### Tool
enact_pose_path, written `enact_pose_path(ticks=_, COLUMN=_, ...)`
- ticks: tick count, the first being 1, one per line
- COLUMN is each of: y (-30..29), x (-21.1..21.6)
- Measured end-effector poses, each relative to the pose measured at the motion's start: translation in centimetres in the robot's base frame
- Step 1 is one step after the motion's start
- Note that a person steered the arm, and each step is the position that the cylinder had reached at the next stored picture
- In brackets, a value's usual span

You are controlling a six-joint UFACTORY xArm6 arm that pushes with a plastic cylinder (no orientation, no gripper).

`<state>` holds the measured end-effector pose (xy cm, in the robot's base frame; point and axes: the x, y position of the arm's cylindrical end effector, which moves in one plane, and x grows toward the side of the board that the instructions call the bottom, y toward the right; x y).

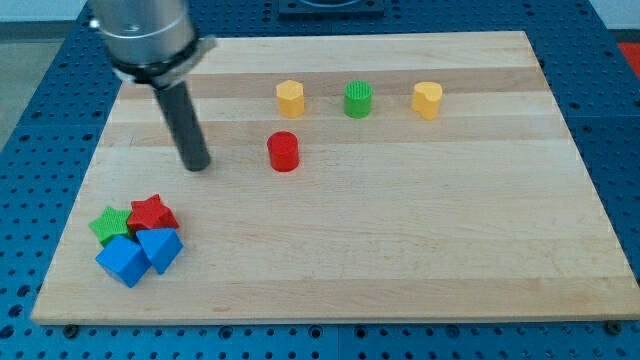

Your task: Nudge the green star to the left

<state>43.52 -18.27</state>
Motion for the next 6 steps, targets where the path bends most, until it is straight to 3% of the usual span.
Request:
enact_pose_path(ticks=2, y=-6.5, x=-0.3)
enact_pose_path(ticks=4, y=-8.4, x=11.5)
enact_pose_path(ticks=6, y=-8.4, x=11.9)
